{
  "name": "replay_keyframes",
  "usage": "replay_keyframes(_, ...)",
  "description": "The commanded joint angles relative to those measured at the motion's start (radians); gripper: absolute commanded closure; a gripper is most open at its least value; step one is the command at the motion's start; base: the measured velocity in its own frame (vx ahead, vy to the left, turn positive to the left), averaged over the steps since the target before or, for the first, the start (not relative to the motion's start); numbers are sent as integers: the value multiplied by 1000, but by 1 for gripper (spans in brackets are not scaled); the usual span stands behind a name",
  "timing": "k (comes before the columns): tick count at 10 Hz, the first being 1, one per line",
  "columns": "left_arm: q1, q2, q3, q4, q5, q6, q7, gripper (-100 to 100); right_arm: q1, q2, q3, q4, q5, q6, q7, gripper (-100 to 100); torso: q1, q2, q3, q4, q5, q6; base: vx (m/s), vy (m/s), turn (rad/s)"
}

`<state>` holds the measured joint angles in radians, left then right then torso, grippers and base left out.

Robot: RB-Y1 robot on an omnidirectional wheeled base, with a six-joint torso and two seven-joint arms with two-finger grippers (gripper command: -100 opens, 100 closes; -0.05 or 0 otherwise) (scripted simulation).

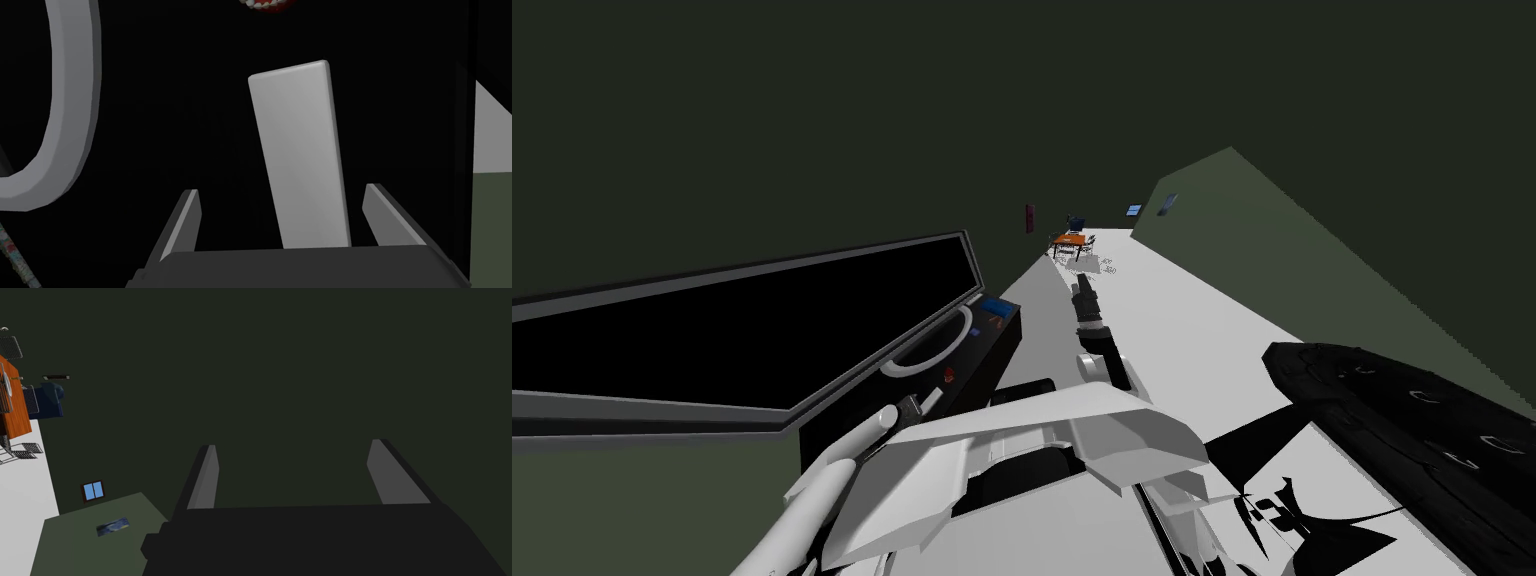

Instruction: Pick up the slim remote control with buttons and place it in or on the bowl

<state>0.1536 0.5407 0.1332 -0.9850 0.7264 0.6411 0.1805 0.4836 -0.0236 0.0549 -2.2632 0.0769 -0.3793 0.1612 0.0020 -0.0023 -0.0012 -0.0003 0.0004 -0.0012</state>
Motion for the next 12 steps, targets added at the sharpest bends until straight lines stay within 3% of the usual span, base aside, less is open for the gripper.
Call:
replay_keyframes(1, -8, 7, -2, 31, 16, 19, -4, -100, 0, 0, 0, 0, 0, 0, 0, 0, 0, 0, 0, 0, 0, 0, 6, 24, -111)
replay_keyframes(4, -15, 26, -7, 96, 53, 85, 2, -100, 0, 0, 0, 0, 0, 0, 0, 0, 1, 0, 0, 0, 0, -1, 9, 31, -129)
replay_keyframes(8, -26, 57, -15, 224, 106, 180, 9, -100, 0, 0, 0, 0, 0, 0, 0, 0, 3, -1, -1, 0, 0, -1, 19, 55, -186)
replay_keyframes(11, -30, 65, -19, 271, 124, 214, 11, -100, 0, 0, 0, 0, 0, 0, 0, 0, 0, -1, -1, 0, 0, 0, 11, 25, -83)
replay_keyframes(12, -32, 61, -18, 263, 120, 198, 6, -100, 0, 0, 0, 0, 0, 0, 0, 0, 0, -1, 0, 0, 0, -1, 6, 19, -26)
